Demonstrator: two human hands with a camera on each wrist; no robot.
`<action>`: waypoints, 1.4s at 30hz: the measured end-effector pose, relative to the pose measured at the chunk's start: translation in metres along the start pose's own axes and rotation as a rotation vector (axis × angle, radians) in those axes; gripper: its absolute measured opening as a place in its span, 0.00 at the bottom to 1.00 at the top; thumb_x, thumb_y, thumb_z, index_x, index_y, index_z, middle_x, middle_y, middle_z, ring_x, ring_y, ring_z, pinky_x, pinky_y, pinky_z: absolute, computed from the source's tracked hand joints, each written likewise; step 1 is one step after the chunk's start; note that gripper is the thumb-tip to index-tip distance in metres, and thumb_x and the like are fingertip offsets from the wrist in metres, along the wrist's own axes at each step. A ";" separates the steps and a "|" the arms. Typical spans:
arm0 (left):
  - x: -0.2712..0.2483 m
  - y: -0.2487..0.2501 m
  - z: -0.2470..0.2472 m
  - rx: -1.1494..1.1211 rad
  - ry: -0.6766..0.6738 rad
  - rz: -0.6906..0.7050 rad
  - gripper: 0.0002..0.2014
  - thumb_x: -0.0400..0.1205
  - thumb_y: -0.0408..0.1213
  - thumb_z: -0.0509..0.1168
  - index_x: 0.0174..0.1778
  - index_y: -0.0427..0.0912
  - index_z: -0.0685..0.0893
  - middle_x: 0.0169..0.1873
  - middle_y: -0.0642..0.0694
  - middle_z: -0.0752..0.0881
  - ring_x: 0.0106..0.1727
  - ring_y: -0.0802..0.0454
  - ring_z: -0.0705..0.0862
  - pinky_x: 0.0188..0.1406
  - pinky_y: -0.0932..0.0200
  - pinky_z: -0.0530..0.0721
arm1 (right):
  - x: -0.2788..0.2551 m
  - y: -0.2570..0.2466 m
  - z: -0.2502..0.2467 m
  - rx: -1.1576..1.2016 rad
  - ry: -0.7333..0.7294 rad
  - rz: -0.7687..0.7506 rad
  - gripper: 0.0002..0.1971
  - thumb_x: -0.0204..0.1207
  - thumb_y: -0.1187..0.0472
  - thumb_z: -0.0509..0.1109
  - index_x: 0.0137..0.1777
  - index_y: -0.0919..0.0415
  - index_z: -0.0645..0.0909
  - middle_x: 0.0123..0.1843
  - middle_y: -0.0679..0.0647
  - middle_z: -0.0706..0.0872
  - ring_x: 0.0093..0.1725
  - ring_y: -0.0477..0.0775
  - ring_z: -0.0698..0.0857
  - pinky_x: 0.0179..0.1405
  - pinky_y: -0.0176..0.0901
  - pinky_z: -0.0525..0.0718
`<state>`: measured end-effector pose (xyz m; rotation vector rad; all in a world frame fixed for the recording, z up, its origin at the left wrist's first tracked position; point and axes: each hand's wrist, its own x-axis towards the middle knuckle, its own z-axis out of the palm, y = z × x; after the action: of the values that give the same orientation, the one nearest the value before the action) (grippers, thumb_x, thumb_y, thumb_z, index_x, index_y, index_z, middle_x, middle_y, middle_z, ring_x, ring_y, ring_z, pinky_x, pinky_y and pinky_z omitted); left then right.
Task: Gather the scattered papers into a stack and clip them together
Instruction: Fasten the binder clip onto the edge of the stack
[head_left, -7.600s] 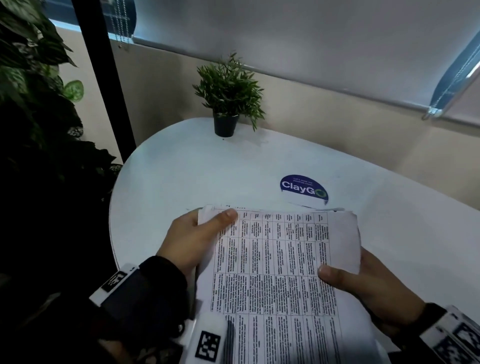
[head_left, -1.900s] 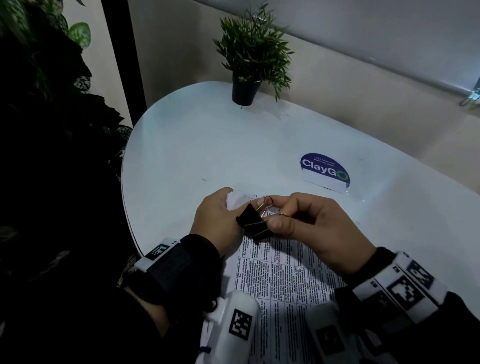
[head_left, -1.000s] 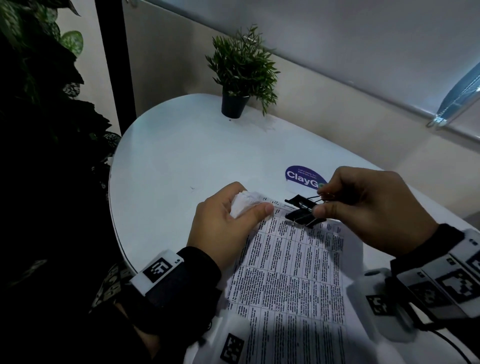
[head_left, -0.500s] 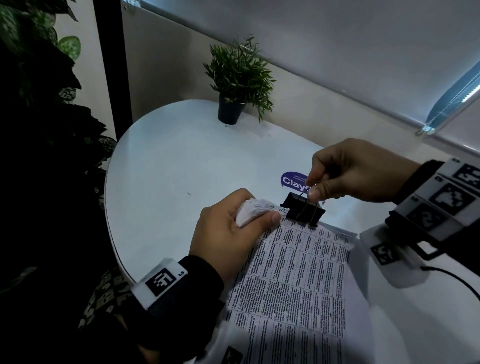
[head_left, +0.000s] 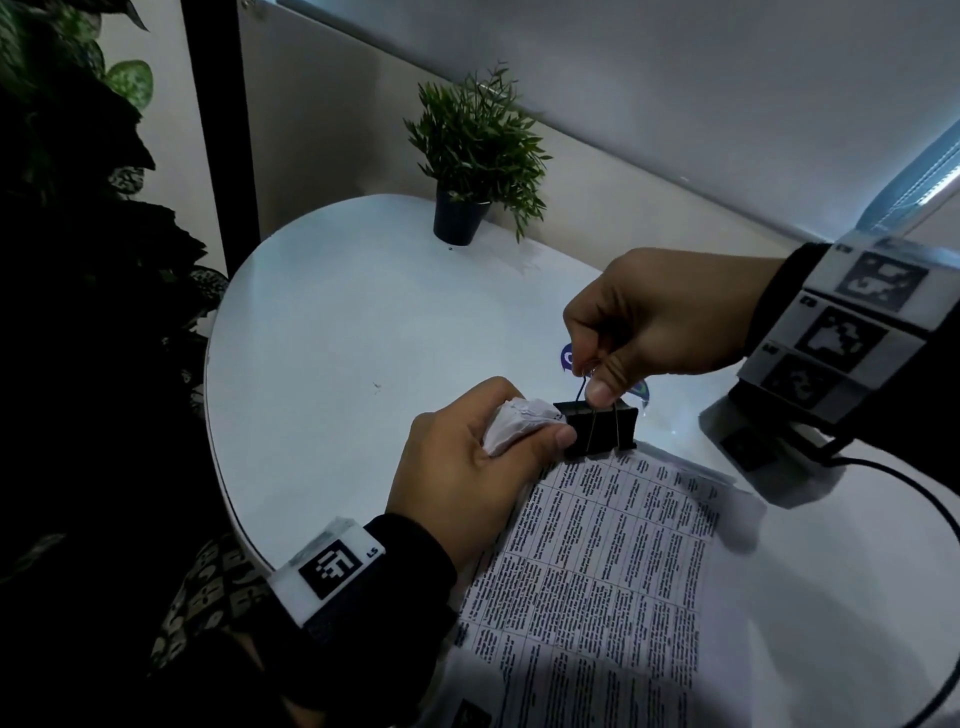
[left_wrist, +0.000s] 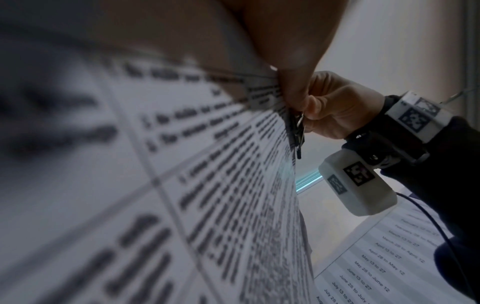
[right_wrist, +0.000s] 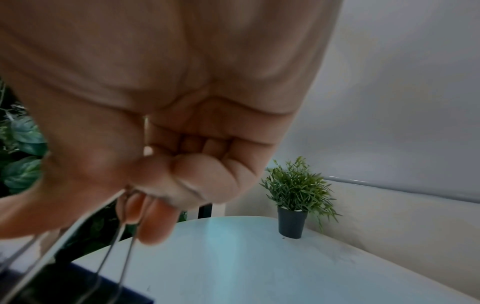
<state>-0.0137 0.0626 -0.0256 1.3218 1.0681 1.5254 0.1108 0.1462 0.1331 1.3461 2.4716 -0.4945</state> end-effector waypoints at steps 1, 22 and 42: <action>0.000 0.000 0.001 -0.018 0.003 -0.009 0.14 0.72 0.47 0.77 0.31 0.45 0.80 0.22 0.52 0.81 0.25 0.57 0.76 0.24 0.60 0.74 | 0.000 0.001 0.001 0.007 0.003 0.009 0.11 0.63 0.55 0.82 0.31 0.47 0.80 0.29 0.39 0.87 0.27 0.36 0.80 0.30 0.26 0.75; 0.004 -0.003 0.003 -0.274 0.083 -0.157 0.12 0.73 0.36 0.77 0.34 0.35 0.81 0.27 0.41 0.83 0.28 0.51 0.78 0.27 0.59 0.76 | -0.009 0.062 0.054 0.708 0.314 -0.097 0.06 0.71 0.64 0.72 0.45 0.54 0.87 0.35 0.45 0.91 0.38 0.40 0.87 0.45 0.32 0.83; 0.007 0.009 -0.001 -0.143 -0.001 -0.164 0.16 0.66 0.49 0.81 0.39 0.44 0.84 0.34 0.44 0.89 0.36 0.48 0.87 0.37 0.44 0.86 | -0.007 0.021 0.085 0.501 0.056 -0.040 0.24 0.51 0.59 0.88 0.45 0.52 0.80 0.38 0.48 0.87 0.39 0.48 0.85 0.44 0.52 0.86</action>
<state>-0.0161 0.0660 -0.0147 1.1093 1.0208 1.4503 0.1396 0.1155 0.0557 1.4955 2.5212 -1.1604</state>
